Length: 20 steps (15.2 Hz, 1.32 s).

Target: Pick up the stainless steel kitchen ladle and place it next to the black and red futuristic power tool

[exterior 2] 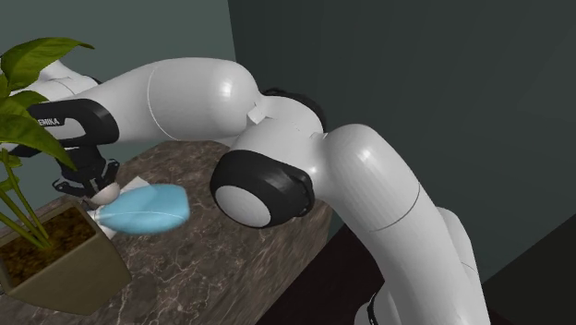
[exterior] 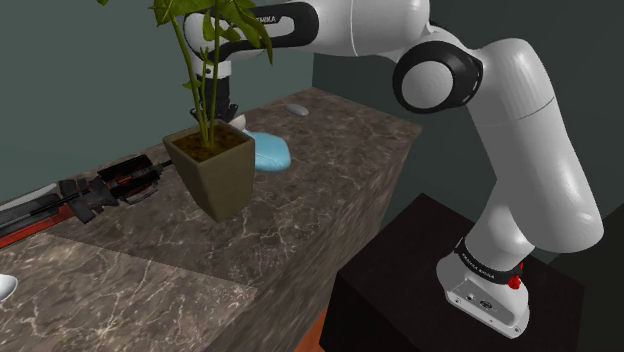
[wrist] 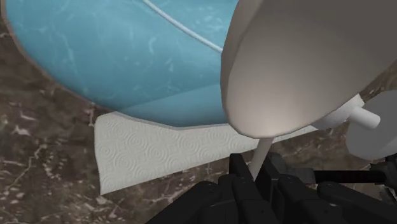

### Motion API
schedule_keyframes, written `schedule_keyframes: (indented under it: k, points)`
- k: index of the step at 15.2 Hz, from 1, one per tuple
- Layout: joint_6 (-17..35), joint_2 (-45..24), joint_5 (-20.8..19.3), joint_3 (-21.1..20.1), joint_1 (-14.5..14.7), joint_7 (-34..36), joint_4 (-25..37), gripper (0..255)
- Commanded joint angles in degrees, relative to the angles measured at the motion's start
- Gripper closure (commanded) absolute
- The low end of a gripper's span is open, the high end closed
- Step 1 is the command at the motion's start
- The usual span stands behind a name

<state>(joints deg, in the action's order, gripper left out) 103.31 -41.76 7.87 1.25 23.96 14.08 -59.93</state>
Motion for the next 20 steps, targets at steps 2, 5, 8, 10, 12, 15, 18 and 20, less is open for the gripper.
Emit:
schedule_keyframes:
  k: [2, 5, 8, 10, 12, 15, 18, 20]
  points:
    - [2.3, -0.3, 0.0, 0.0, 0.1, -0.3, -3.4, 255]
    - [4.3, -0.6, 0.0, -0.2, 0.0, -0.5, -5.1, 255]
    - [6.3, -1.1, 0.1, -0.2, 0.0, -0.7, -6.6, 255]
    - [6.7, -1.2, 0.1, -0.2, 0.0, -0.8, -6.9, 255]
    - [6.7, -1.2, 0.1, -0.3, 0.0, -0.7, -6.9, 255]
    - [6.7, -1.2, 0.0, -0.3, 0.0, -0.7, -6.9, 255]
    - [6.3, -2.0, 0.0, -0.4, -0.2, -0.8, -5.7, 0]
    - [6.0, -2.2, 0.0, -0.3, -0.4, -1.0, -5.2, 0]
